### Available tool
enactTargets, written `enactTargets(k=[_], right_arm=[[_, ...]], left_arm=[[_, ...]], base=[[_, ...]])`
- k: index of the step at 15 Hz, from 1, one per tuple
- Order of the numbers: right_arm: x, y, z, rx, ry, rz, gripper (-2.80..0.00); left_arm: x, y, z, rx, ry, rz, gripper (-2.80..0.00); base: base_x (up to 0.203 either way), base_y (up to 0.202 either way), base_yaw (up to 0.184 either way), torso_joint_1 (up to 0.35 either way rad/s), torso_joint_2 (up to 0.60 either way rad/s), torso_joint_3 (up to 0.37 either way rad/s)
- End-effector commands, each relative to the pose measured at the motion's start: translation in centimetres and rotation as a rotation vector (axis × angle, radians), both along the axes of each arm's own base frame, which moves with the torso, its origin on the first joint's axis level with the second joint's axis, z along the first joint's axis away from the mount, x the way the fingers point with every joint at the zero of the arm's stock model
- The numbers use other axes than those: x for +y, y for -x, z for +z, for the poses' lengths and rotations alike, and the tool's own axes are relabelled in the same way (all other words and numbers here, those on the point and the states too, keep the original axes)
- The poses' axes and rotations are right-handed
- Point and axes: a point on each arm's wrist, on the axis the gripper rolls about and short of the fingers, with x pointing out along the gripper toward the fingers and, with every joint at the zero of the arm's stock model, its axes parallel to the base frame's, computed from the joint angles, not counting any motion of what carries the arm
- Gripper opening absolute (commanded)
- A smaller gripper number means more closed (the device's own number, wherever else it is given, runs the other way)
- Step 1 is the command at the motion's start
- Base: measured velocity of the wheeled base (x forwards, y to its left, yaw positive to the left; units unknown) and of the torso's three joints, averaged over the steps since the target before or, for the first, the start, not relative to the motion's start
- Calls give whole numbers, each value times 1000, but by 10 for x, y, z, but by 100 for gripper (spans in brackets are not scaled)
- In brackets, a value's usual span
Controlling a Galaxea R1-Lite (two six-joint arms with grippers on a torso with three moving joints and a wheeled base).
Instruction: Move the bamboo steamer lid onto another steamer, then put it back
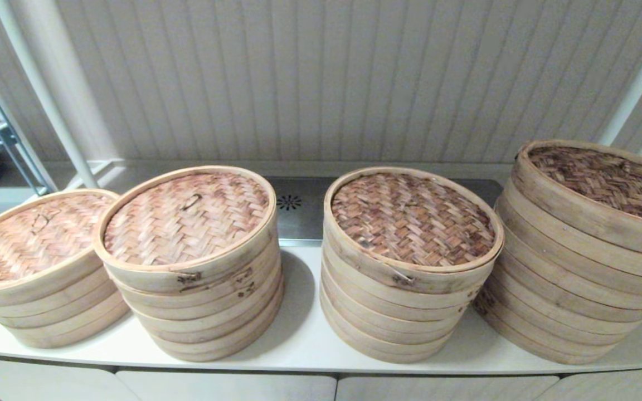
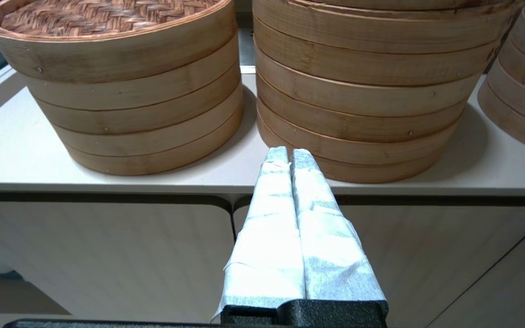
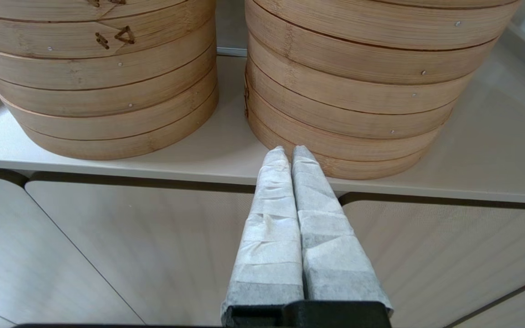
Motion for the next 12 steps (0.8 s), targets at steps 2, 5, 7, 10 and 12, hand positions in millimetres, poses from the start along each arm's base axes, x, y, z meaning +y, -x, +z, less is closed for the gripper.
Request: enactTargets(k=[2,5,7,10,12], right_arm=[[0,0,0,-4,0,1,-280],[0,0,0,-4,0,1,-280],[0,0,0,-5,2,1,-280],[0,0,0,-4,0,1,-280],[0,0,0,-4,0,1,-280]], left_arm=[[0,-1,-2,1,15,1,-280],[0,-1,-2,0,16,2,-280],[0,-1,-2,0,16,2,-280],[0,-1,-2,0,17,2,-280],[0,-1,-2,0,17,2,-280]], base=[[0,0,0,0,0,0],[0,0,0,0,0,0],[0,0,0,0,0,0],[0,0,0,0,0,0],[0,0,0,0,0,0]])
